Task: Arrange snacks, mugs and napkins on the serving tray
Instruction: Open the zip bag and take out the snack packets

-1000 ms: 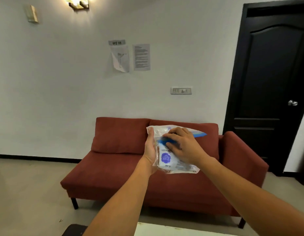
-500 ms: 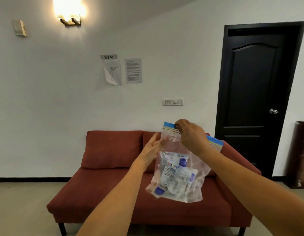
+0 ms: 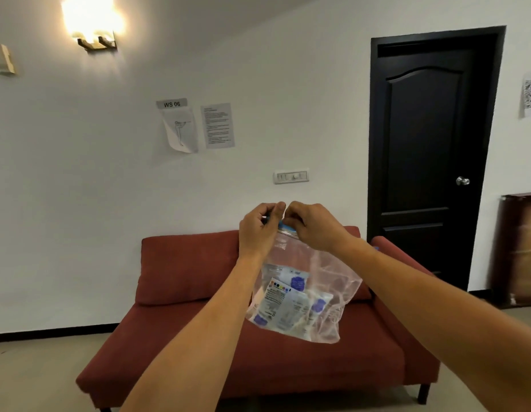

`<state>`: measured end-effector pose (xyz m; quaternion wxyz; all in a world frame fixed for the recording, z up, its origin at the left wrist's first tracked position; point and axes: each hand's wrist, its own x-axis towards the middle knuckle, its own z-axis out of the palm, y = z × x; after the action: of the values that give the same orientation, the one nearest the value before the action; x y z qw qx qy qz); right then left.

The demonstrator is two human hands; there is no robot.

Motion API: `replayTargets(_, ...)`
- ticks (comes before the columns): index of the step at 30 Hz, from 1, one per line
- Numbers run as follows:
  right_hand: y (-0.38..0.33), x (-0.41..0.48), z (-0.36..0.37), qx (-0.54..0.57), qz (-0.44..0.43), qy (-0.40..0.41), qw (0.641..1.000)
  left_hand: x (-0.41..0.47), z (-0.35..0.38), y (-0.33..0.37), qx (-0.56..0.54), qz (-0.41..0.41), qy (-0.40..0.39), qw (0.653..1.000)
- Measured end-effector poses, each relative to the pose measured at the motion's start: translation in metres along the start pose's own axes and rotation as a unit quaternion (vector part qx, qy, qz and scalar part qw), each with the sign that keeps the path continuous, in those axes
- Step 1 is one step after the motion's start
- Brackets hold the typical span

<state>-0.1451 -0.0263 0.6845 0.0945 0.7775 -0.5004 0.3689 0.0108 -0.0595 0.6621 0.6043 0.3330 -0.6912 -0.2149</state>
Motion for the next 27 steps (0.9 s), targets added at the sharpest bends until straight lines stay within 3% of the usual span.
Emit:
replayTargets(4, 0.01, 0.008, -0.012, -0.004, -0.009, 0.002, 1.0, 0.001, 0.002, -0.004, -0.041, -0.071, -0.054, 0.995)
replayTargets(9, 0.015, 0.013, -0.021, 0.026, 0.004, 0.008, 1.0, 0.01, 0.006, 0.002, -0.085, -0.102, -0.037, 0.99)
replayTargets(14, 0.025, 0.014, -0.034, 0.141, 0.044, -0.101, 0.984, 0.018, 0.014, 0.007, -0.033, -0.075, -0.006, 0.997)
replayTargets(19, 0.04, 0.01, -0.041, 0.203, 0.067, -0.134, 0.968, 0.021, 0.017, 0.009, -0.037, -0.07, 0.028, 0.996)
replayTargets(27, 0.106, -0.017, -0.067, 0.054, 0.104, -0.176, 0.977, 0.025, 0.006, 0.008, -0.032, -0.067, 0.07, 0.995)
